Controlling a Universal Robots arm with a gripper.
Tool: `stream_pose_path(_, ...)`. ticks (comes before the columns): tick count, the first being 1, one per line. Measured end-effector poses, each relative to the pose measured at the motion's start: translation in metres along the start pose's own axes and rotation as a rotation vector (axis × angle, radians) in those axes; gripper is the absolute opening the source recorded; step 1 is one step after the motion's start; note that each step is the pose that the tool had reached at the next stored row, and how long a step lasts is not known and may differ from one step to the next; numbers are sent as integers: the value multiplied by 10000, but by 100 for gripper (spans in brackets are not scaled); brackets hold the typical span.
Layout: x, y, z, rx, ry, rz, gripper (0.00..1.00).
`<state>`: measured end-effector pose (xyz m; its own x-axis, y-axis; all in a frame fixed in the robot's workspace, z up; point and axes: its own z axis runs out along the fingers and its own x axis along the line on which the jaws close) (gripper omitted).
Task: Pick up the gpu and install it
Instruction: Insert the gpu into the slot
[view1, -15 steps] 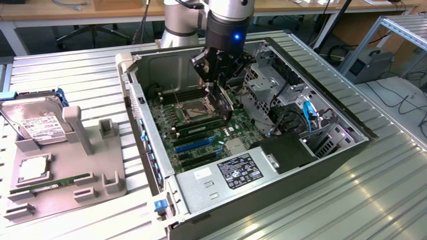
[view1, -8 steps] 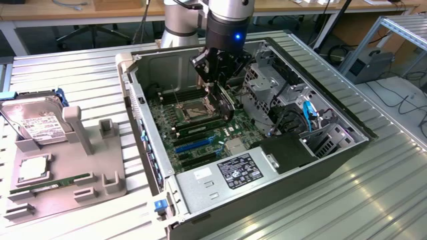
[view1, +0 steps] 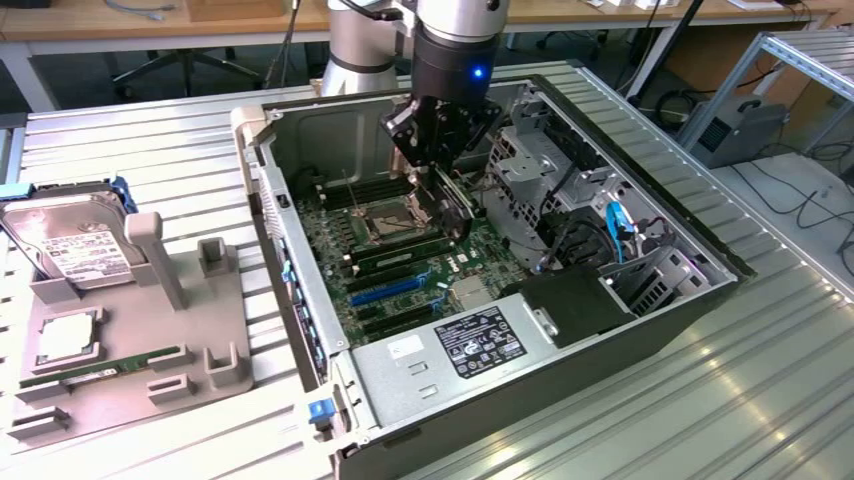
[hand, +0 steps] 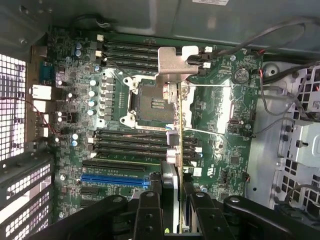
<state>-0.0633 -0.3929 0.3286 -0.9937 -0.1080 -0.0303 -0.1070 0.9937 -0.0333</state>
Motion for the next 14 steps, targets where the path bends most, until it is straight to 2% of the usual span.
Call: stream_pose_path(14,0,0,0,-26,-30,-892,27)
